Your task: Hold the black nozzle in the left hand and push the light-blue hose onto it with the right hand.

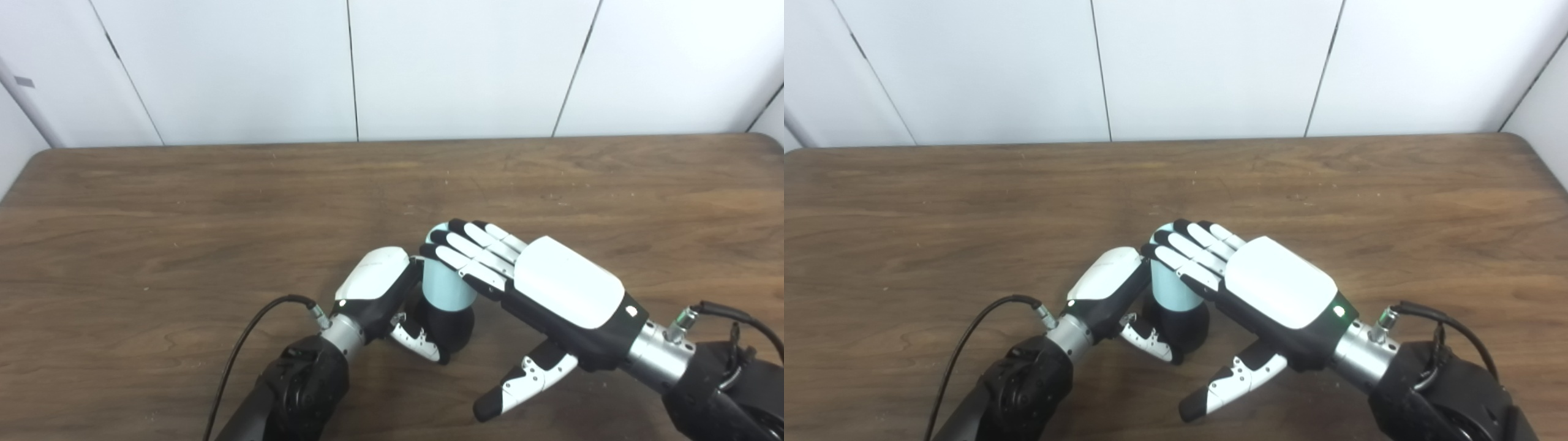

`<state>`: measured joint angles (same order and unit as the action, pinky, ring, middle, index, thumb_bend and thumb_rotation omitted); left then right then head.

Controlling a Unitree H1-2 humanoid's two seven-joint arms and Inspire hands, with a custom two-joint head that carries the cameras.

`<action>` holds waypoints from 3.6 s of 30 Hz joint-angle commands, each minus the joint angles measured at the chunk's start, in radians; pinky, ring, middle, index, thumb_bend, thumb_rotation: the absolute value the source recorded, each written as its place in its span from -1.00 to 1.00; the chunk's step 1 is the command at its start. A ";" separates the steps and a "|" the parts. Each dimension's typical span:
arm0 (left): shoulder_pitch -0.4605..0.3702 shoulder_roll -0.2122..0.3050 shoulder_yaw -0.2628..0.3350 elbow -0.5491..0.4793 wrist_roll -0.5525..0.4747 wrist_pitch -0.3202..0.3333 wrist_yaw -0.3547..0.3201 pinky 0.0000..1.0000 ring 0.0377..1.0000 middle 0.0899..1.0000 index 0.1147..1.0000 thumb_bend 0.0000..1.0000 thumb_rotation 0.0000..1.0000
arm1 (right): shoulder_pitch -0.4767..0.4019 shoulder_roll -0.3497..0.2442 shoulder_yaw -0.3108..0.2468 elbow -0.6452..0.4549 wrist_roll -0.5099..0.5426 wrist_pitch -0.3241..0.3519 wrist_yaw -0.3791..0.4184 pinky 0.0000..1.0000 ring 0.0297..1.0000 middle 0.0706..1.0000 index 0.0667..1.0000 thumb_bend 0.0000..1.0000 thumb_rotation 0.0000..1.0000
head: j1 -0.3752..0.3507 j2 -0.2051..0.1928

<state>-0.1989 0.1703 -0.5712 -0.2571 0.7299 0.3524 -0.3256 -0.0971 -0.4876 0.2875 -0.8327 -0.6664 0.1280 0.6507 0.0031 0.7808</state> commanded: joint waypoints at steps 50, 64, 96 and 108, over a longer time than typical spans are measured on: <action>0.056 0.032 -0.033 0.057 -0.021 0.068 -0.122 0.69 0.28 -0.07 -0.18 0.04 -1.00 | 0.057 -0.009 0.043 0.060 0.008 0.024 0.073 1.00 1.00 1.00 1.00 0.36 1.00 | -0.002 0.003; 0.055 0.033 -0.033 0.056 -0.020 0.068 -0.122 0.70 0.28 -0.07 -0.18 0.04 -1.00 | 0.056 -0.012 0.043 0.059 0.011 0.026 0.076 1.00 1.00 1.00 1.00 0.36 1.00 | -0.004 0.002; 0.054 0.035 -0.032 0.063 -0.025 0.057 -0.116 0.70 0.27 -0.09 -0.17 0.04 -1.00 | 0.066 -0.011 0.054 0.066 0.000 0.035 0.079 1.00 1.00 1.00 1.00 0.36 1.00 | -0.008 0.002; 0.053 0.031 -0.029 0.065 -0.030 0.056 -0.113 0.69 0.27 -0.09 -0.17 0.04 -1.00 | 0.071 -0.009 0.059 0.074 -0.003 0.036 0.076 1.00 1.00 1.00 1.00 0.36 1.00 | -0.009 0.001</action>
<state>-0.1998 0.1746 -0.5705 -0.2571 0.7247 0.3521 -0.3263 -0.0811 -0.4731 0.3045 -0.8196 -0.6815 0.1330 0.6270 -0.0061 0.7808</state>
